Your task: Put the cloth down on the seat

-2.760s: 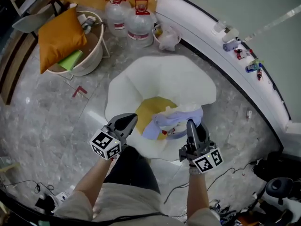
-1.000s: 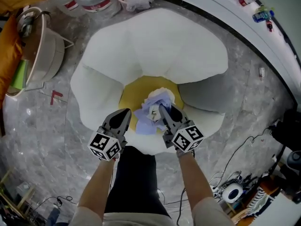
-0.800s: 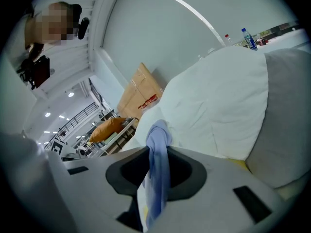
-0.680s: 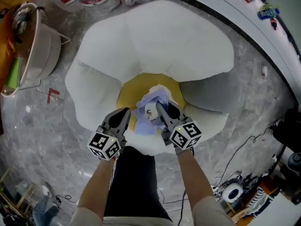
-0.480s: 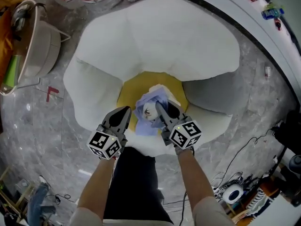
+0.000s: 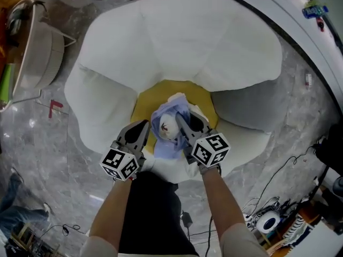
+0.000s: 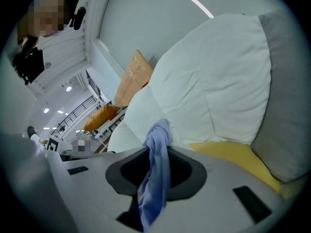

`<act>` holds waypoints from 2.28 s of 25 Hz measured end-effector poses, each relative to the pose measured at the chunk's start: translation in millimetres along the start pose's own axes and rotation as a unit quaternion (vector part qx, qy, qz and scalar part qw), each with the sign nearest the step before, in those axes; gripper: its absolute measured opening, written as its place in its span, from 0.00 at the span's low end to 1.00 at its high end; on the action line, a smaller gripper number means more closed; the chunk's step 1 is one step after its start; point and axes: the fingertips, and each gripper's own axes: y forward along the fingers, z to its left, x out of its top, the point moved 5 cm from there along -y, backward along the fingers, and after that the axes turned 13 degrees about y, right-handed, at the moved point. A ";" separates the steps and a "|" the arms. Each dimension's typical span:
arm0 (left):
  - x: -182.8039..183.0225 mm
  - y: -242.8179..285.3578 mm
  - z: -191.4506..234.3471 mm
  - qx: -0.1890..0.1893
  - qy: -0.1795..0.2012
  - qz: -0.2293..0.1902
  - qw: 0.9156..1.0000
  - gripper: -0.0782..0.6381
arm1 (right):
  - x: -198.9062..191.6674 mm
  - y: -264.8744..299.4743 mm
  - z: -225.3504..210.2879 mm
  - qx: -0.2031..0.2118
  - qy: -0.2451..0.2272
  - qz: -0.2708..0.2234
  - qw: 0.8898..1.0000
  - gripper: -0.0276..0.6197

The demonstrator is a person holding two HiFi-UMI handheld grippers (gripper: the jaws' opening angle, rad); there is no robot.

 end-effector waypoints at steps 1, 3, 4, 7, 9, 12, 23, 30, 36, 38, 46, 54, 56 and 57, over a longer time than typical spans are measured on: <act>-1.5 2.2 0.7 -0.002 -0.001 -0.002 1.000 0.13 | -1.5 1.9 -2.6 -0.002 -0.001 0.004 1.000 0.19; -5.2 6.4 4.0 -0.005 -0.003 -0.005 1.000 0.13 | -4.1 7.3 -8.0 -0.007 -0.003 0.010 1.000 0.19; -7.7 8.3 6.2 -0.006 -0.003 -0.005 1.000 0.13 | -5.4 10.5 -10.9 -0.010 -0.003 0.012 1.000 0.19; -16.8 12.9 12.0 -0.005 -0.004 -0.005 1.000 0.13 | -9.8 19.5 -19.6 -0.020 -0.002 0.017 1.000 0.19; -23.6 15.7 15.5 -0.002 -0.007 -0.005 1.000 0.13 | -13.5 24.7 -25.0 -0.025 -0.006 0.022 0.999 0.19; -30.9 17.4 20.7 -0.003 -0.010 -0.006 1.000 0.13 | -18.1 31.4 -29.2 -0.039 -0.012 0.030 0.999 0.19; -41.4 16.6 32.1 -0.002 -0.009 0.000 1.000 0.13 | -27.2 46.3 -31.3 -0.086 -0.053 0.054 0.993 0.19; -42.5 16.1 31.7 -0.005 -0.010 0.002 1.000 0.13 | -27.4 46.0 -32.1 -0.087 -0.053 0.049 0.994 0.20; -47.8 14.0 30.2 -0.003 -0.014 0.008 1.000 0.13 | -25.2 42.7 -31.7 -0.085 -0.046 0.026 0.995 0.23; -49.4 14.0 27.7 -0.003 -0.014 0.011 1.000 0.13 | -25.0 40.9 -30.1 -0.082 -0.044 0.018 0.995 0.25; -42.4 19.4 9.1 -0.010 -0.017 0.008 1.000 0.13 | -18.0 23.9 -24.8 -0.053 -0.010 -0.010 0.998 0.32; -23.5 20.0 -7.8 -0.022 -0.013 0.012 1.000 0.13 | -9.9 -1.7 -22.6 -0.064 0.000 -0.013 0.998 0.32; -17.5 18.5 -11.7 -0.025 -0.011 0.012 1.000 0.13 | -6.6 -8.9 -18.7 -0.067 -0.007 -0.014 0.998 0.32; -14.3 17.4 -13.0 -0.026 -0.010 0.012 1.000 0.13 | -5.1 -11.8 -16.1 -0.067 -0.010 -0.015 0.998 0.32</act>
